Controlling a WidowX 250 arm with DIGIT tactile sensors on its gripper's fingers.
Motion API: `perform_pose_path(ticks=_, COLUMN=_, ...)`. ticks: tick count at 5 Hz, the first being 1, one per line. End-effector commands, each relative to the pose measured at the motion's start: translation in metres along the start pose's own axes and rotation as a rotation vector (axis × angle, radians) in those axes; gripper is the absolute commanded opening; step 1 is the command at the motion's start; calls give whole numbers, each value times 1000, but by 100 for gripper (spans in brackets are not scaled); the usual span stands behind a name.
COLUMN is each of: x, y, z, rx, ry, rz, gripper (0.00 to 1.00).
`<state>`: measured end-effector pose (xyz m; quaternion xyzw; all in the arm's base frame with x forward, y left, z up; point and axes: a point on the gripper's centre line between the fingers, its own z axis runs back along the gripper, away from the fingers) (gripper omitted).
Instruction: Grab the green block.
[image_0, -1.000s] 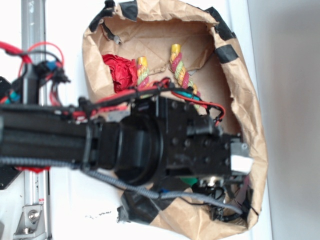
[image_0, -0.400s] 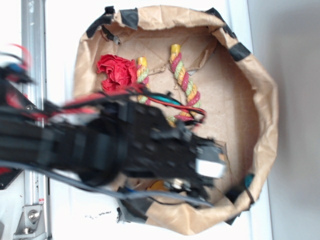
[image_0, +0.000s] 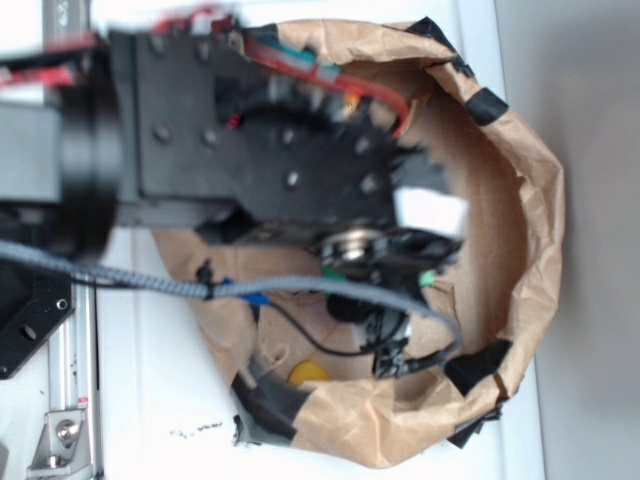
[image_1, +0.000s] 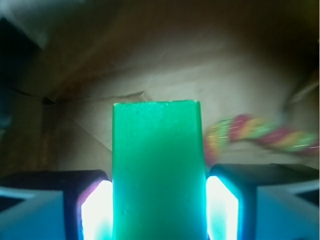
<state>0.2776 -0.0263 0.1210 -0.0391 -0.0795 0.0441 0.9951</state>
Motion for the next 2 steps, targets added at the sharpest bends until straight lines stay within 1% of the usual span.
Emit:
perform_pose_path(ticks=1, x=9, y=-4, z=90, rx=153, ry=-22, rz=-82, gripper=0)
perform_pose_path(ticks=2, x=5, y=-4, z=86, rx=150, ry=-37, rz=-82, gripper=0)
